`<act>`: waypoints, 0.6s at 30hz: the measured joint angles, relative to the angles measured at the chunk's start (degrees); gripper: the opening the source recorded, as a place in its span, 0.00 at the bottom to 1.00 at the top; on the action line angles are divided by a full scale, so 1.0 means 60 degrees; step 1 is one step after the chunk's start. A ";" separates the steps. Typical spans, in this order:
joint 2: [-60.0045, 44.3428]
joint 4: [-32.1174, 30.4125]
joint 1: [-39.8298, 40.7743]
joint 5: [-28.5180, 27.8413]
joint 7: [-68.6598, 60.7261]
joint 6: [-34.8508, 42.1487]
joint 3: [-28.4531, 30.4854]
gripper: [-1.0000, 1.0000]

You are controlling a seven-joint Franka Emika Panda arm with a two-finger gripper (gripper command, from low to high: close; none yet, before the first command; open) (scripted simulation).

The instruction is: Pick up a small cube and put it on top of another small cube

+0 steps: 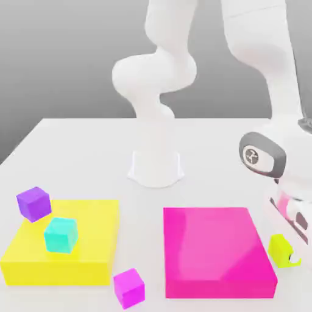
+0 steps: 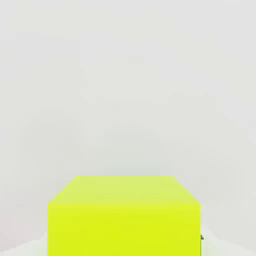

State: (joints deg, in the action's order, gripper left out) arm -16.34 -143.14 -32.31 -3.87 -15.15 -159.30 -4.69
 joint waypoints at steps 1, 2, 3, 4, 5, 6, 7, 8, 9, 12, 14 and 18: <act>0.0334 -0.0065 0.0028 0.0091 -0.0057 0.0266 -0.0003 0.00; 0.0626 -0.0116 0.0211 0.0162 -0.0020 0.0488 0.0169 0.00; 0.0895 -0.0160 0.0459 0.0205 0.0075 0.0688 0.0440 0.00; 0.1156 -0.0204 0.0715 0.0231 0.0193 0.0881 0.0737 0.00; 0.1392 -0.0247 0.0963 0.0239 0.0318 0.1054 0.1026 0.00; 0.1615 -0.0292 0.1233 0.0234 0.0450 0.1217 0.1305 0.00; 0.1834 -0.0337 0.1599 0.0218 0.0590 0.1375 0.1585 0.00; 0.2060 -0.0381 0.2119 0.0188 0.0747 0.1543 0.1859 0.00; 0.2312 -0.0421 0.2654 0.0142 0.0940 0.1739 0.2120 0.00; 0.3061 -0.0546 0.4396 0.0006 0.1529 0.2339 0.2708 0.00; 0.3499 -0.0635 0.5042 -0.0054 0.1875 0.2695 0.3040 0.00; 0.4206 -0.0821 0.6216 -0.0142 0.2497 0.3274 0.3950 0.00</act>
State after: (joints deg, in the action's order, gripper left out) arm 8.90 -148.06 4.99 -4.72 -0.17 -139.65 19.01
